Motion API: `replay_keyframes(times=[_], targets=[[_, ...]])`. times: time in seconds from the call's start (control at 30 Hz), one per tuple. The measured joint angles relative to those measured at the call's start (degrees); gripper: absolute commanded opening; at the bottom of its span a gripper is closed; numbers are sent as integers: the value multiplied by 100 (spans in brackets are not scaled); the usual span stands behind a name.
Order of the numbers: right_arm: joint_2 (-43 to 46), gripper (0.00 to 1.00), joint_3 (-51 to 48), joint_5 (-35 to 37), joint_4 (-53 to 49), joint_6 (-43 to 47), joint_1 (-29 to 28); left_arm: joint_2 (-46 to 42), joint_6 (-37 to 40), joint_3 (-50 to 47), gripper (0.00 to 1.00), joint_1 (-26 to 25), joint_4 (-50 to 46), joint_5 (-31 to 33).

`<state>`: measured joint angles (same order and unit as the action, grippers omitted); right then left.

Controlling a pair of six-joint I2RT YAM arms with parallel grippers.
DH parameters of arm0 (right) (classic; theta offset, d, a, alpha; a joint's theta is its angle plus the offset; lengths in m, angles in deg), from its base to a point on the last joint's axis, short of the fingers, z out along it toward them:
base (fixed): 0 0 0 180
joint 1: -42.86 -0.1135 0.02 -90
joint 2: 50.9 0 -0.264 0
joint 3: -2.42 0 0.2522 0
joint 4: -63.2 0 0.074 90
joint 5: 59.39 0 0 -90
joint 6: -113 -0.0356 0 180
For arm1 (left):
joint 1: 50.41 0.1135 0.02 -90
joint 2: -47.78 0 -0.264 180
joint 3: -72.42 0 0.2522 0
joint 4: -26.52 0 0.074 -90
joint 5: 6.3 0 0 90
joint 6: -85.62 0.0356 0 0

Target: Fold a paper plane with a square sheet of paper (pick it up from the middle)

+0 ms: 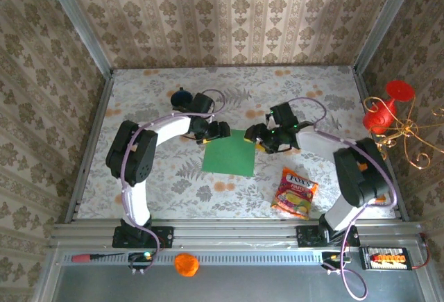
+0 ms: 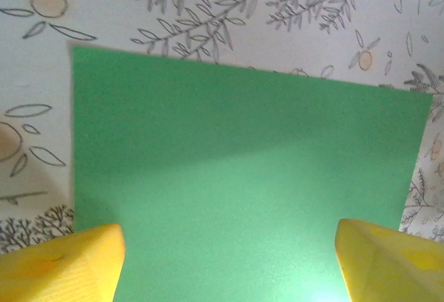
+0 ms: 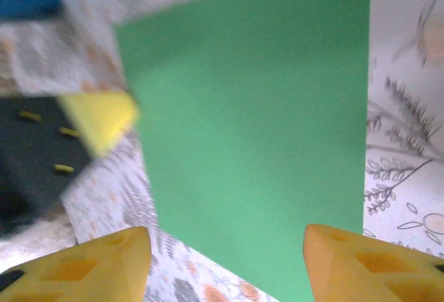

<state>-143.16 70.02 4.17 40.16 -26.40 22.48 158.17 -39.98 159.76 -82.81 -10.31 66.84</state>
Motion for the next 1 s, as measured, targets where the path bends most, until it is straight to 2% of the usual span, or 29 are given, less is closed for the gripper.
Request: replay_keyframes(times=[0.17, 0.3, 0.47, 0.63, 0.87, 1.0], targets=[[861, 81, 0, 846, -199, 656, 302, -103, 114, 236, 93, -579, -501, 551], [929, 90, -39, 1390, -428, 1056, 529, 37, 234, 603, 97, -1056, -1060, 986], [892, 92, -186, 1711, -581, 1287, 664, 566, 531, 1416, 98, -1447, -1663, 1497], [748, 92, -188, 1764, -590, 1351, 673, 850, 750, 1652, 96, -1456, -1987, 1685], [603, 91, -188, 1770, -592, 1349, 673, 929, 782, 1665, 93, -1217, -2116, 1554], [562, 91, -188, 1768, -590, 1346, 673, 1014, 780, 1803, 93, -1244, -2199, 1519]])
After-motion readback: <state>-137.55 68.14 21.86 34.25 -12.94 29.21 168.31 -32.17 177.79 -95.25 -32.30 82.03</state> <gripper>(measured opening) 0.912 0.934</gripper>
